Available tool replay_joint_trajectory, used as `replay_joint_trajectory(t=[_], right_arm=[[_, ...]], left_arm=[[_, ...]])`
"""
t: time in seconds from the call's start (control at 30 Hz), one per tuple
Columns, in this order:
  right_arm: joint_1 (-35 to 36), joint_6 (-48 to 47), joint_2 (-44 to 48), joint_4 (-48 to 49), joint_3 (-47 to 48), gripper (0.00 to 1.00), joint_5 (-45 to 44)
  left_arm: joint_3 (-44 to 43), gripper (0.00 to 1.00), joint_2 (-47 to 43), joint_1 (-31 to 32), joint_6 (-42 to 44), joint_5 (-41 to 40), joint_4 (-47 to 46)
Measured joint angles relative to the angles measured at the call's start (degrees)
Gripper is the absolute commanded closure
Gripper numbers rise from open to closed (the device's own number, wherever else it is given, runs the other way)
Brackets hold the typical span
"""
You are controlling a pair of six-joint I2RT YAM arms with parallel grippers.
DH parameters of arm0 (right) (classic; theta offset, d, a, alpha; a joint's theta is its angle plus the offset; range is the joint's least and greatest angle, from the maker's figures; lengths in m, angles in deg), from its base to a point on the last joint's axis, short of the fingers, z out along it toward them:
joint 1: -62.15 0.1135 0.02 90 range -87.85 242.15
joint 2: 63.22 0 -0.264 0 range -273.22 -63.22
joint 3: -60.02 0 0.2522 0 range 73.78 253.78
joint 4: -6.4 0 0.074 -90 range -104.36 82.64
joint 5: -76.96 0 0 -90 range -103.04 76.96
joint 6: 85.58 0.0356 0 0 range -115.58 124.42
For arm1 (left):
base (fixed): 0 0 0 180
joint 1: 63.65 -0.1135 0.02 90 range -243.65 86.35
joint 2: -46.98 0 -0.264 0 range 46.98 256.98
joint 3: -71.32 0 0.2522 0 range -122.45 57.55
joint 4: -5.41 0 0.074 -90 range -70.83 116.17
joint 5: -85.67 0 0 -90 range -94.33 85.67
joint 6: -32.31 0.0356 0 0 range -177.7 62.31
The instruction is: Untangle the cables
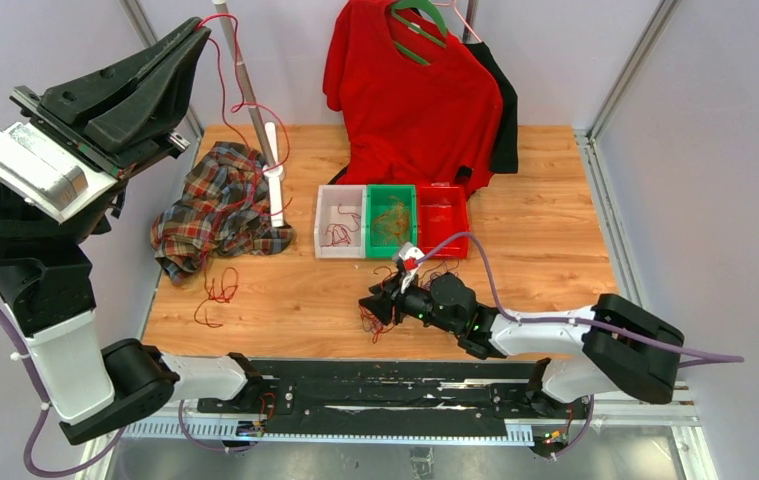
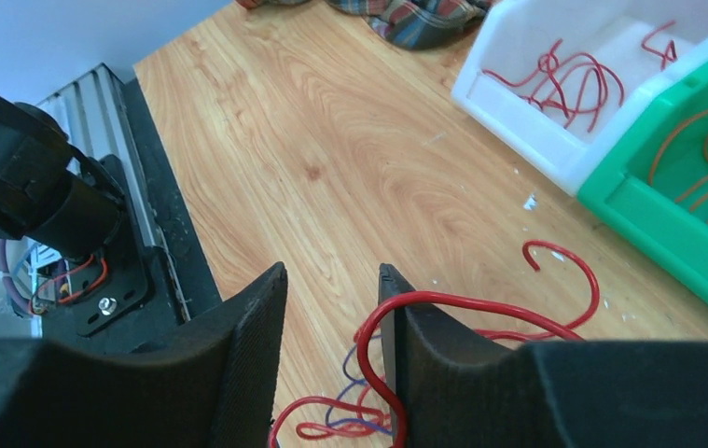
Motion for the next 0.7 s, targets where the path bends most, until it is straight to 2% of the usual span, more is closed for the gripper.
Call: replay_joint_trajectory(t=[0.17, 0.3, 0.5, 0.7], right_arm=[[0.0, -1.0, 4.6, -11.4, 1.0, 0.40, -2.0], [0.0, -2.8, 8.3, -28.3, 6.8, 0.30, -4.9], [0.0, -5.4, 7.8, -56.0, 22.8, 0.25, -9.1], [0.0, -7.2, -0.7, -82.6, 40.5, 0.25, -14.9]], left_arm=[[0.2, 0.99, -0.6, 0.0, -0.1, 0.6, 0.3], [1.2, 1.00, -1.7, 0.0, -0.7, 1.5, 0.5], [2.2, 0.99, -3.0, 0.0, -2.0, 3.0, 0.5], [3.3, 0.99, -3.1, 0.0, -3.5, 4.3, 0.2]])
